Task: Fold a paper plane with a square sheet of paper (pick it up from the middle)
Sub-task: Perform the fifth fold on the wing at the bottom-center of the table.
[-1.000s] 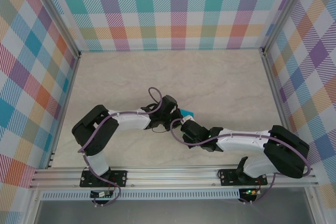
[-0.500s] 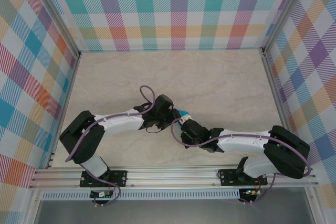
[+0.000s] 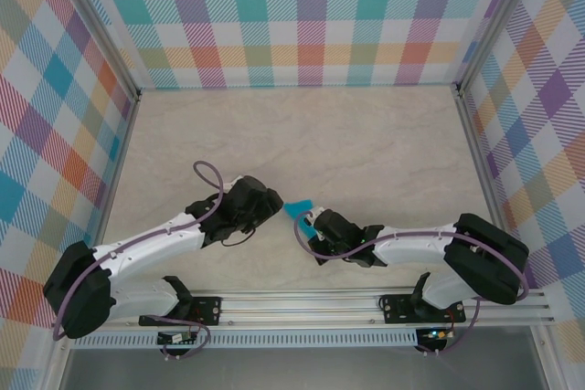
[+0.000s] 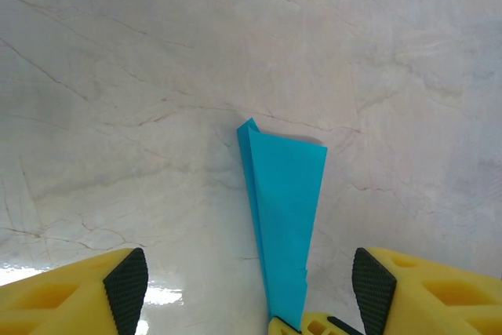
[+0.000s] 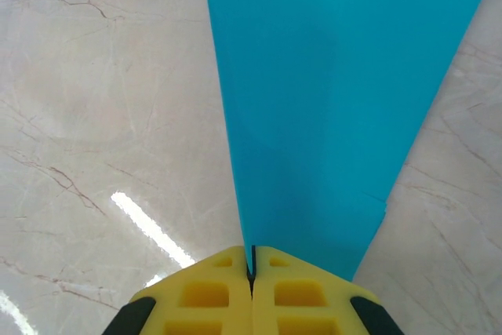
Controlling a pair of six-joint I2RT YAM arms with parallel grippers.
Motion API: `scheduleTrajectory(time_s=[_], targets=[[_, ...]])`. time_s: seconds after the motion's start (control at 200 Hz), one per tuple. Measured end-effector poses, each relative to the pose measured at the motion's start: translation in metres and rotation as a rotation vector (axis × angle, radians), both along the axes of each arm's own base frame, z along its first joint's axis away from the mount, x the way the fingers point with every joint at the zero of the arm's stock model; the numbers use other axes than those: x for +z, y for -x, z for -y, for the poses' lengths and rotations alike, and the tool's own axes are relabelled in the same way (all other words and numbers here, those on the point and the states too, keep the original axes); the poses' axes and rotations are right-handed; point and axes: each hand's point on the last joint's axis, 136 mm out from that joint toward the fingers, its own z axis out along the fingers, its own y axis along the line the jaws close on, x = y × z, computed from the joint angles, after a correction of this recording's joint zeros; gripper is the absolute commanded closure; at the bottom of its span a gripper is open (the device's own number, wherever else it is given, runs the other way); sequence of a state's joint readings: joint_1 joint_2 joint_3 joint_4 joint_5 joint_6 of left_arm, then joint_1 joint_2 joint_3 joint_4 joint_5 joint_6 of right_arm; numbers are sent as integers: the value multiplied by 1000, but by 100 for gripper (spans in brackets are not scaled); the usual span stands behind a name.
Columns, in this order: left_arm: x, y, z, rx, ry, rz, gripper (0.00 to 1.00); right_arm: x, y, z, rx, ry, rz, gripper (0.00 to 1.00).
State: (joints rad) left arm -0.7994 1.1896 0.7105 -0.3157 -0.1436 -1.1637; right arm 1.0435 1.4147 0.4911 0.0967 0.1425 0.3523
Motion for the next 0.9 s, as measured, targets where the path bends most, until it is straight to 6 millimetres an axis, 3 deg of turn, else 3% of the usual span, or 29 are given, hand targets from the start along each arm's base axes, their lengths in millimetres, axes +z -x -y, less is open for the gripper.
scheduleTrajectory(time_s=[0.255, 0.535, 0.9], targets=[[-3, 1, 3, -13, 19, 0, 35, 2, 3, 13, -89, -163, -93, 95], [-6, -2, 16, -46, 54, -4, 39, 18, 1, 18, -137, -290, -151, 94], [-16, 0, 26, -77, 66, -38, 44, 11, 1, 17, -150, -326, -240, 94]])
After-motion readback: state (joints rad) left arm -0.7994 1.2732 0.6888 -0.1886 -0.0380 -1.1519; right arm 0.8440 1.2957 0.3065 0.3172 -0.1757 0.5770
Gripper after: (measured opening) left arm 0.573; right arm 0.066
